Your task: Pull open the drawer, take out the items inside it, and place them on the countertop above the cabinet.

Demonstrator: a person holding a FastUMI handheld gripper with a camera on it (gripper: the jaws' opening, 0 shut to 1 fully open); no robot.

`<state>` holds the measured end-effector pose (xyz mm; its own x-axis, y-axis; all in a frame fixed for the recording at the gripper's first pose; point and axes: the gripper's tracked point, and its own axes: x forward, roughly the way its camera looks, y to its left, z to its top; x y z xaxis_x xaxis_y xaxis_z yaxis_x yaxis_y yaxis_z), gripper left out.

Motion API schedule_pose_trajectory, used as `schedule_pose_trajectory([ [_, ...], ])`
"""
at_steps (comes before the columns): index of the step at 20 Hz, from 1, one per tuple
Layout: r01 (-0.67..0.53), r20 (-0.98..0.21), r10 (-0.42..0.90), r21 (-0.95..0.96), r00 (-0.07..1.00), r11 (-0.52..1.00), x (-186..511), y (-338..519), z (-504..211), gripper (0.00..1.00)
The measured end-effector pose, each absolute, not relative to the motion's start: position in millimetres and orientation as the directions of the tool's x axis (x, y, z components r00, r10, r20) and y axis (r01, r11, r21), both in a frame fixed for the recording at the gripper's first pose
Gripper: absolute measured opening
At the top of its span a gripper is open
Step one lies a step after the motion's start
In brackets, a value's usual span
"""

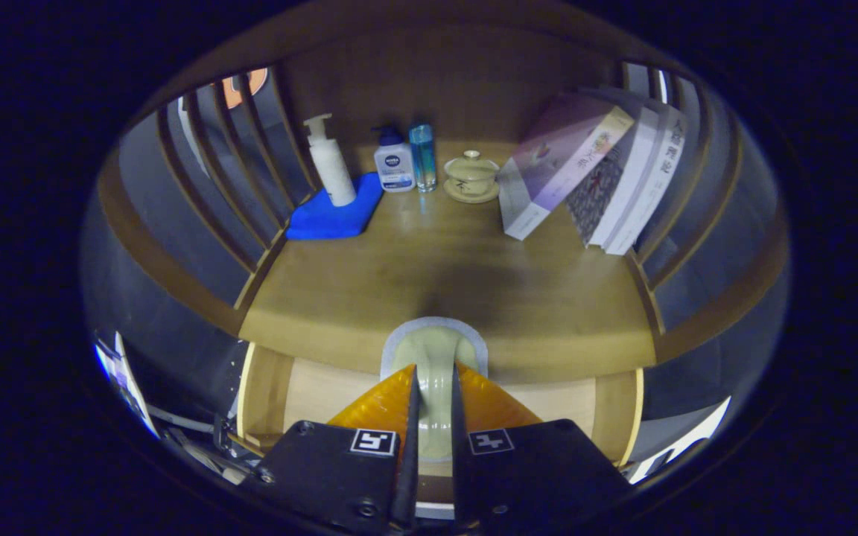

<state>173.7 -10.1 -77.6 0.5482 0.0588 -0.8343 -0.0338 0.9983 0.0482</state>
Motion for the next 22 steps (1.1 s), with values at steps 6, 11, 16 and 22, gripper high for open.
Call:
schedule_pose_trajectory([
  [6, -0.01, -0.84, 0.015, 0.012, 0.542, 1.0, 234.2, -15.5, -94.0, 0.22],
  [11, 0.014, -0.839, 0.049, 0.068, 0.541, 0.998, 246.7, -14.5, -110.9, 0.22],
  [16, -0.029, -0.772, 0.174, 0.199, 0.612, 0.98, 248.1, 0.9, -106.0, 0.49],
  [22, -0.007, -0.629, 0.18, 0.266, 0.756, 0.964, 215.5, -8.5, -90.6, 0.74],
])
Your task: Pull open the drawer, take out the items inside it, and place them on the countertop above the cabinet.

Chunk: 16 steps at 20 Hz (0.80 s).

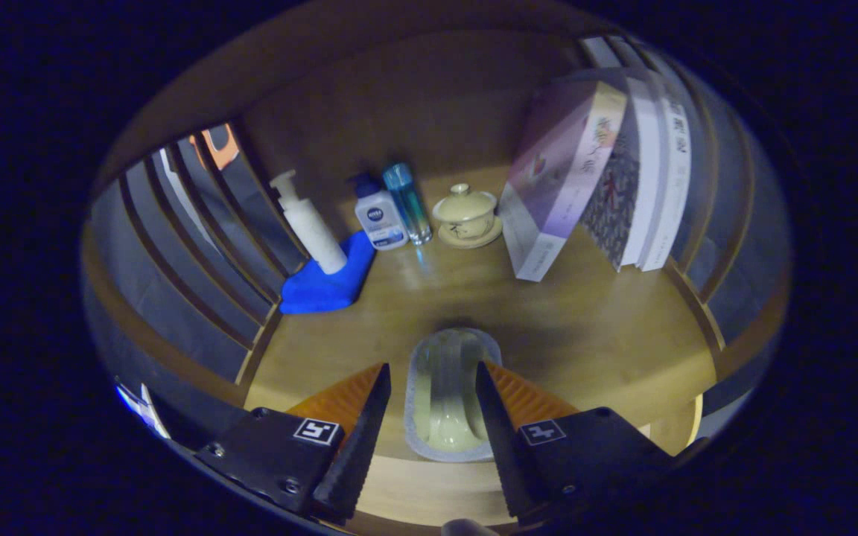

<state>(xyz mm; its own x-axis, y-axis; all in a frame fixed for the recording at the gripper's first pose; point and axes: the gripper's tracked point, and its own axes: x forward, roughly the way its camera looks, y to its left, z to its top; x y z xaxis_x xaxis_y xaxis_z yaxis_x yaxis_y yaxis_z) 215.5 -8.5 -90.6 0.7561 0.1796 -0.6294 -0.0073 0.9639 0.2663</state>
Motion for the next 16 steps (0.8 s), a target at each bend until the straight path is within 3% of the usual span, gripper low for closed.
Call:
schedule_pose_trajectory([
  [5, -0.021, -0.486, 0.136, 0.235, 0.863, 0.972, 161.3, -19.8, -63.4, 0.79],
  [9, -0.054, -0.341, 0.113, 0.18, 0.933, 0.982, 106.6, -25.8, -47.7, 0.98],
  [16, -0.05, -0.207, 0.084, 0.163, 0.975, 0.985, 0.3, -26.4, -87.7, 0.98],
])
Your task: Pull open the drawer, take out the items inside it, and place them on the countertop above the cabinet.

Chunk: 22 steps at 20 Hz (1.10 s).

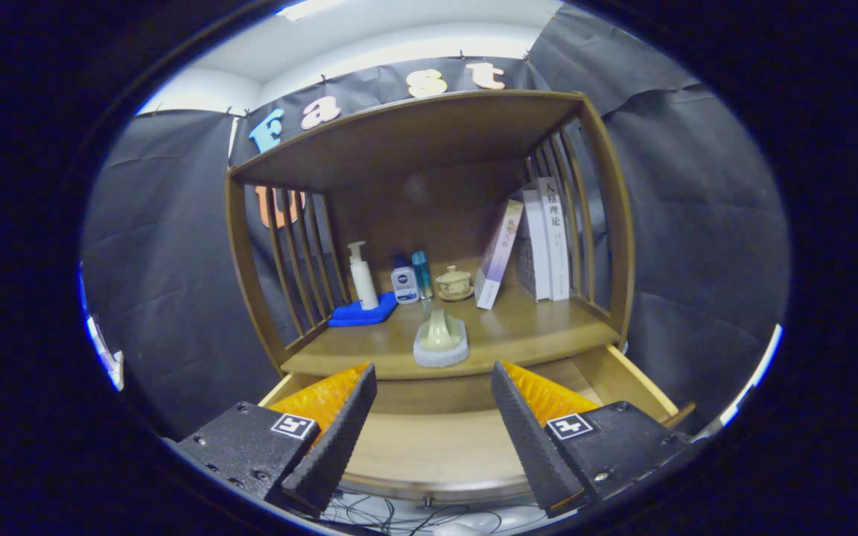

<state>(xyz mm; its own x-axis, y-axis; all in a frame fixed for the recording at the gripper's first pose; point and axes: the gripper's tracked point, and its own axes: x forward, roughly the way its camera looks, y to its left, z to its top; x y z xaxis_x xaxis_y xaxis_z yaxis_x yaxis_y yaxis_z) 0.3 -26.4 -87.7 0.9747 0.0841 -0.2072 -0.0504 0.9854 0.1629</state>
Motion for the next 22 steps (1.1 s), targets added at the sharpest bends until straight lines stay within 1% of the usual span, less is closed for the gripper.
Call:
schedule_pose_trajectory([
  [4, -0.024, -0.18, 0.039, 0.085, 0.983, 0.996, -37.2, -27.2, -124.3, 0.98],
  [6, -0.001, -0.177, 0.012, 0.06, 0.984, 0.998, -51.4, -30.1, -143.8, 0.98],
  [9, 0.002, -0.19, 0.004, 0.034, 0.982, 0.999, -62.7, -26.2, -172.7, 0.98],
  [13, 0.012, -0.213, -0.012, -0.003, 0.977, 1.0, -54.3, -22.9, -197.6, 0.98],
  [16, 0.033, -0.246, -0.028, 0.016, 0.969, 0.999, -43.7, -21.8, -206.7, 0.98],
  [17, 0.035, -0.223, -0.028, 0.03, 0.974, 0.999, -40.5, -22.8, -206.2, 0.98],
  [22, 0.033, -0.182, -0.029, 0.019, 0.983, 0.999, -36.5, -18.1, -205.3, 0.98],
])
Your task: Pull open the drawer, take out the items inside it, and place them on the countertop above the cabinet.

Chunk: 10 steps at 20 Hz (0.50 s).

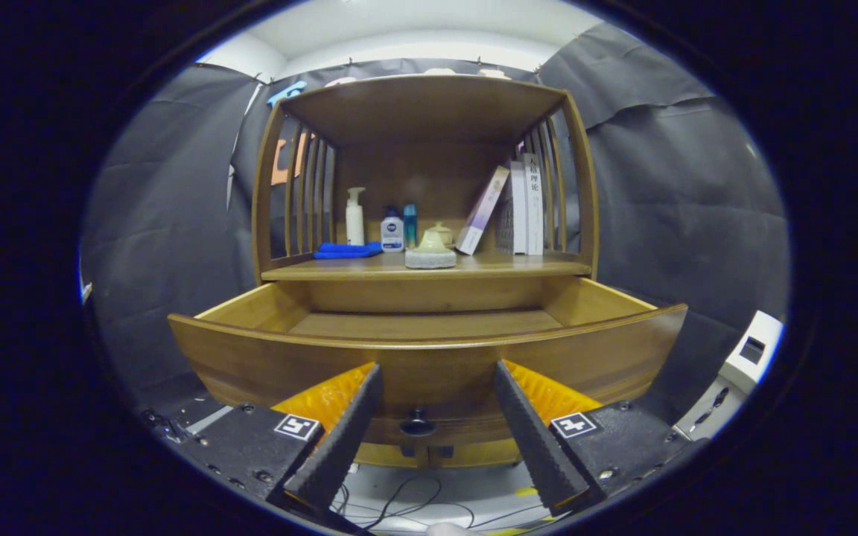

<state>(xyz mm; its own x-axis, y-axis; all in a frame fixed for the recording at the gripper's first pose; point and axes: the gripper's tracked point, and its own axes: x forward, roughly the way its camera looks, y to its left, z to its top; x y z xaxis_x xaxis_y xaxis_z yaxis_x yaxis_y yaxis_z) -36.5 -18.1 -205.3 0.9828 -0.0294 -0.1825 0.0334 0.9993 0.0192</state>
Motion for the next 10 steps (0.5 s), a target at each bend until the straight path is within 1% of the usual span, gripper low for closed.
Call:
schedule_pose_trajectory([
  [6, 0.036, -0.165, -0.031, 0.026, 0.986, 0.999, -4.8, -15.9, -203.2, 0.99],
  [7, 0.037, -0.144, -0.034, 0.021, 0.989, 0.999, 4.5, -16.0, -199.1, 0.99],
  [10, 0.048, -0.142, -0.045, 0.019, 0.989, 0.999, 34.7, -13.5, -200.8, 0.99],
])
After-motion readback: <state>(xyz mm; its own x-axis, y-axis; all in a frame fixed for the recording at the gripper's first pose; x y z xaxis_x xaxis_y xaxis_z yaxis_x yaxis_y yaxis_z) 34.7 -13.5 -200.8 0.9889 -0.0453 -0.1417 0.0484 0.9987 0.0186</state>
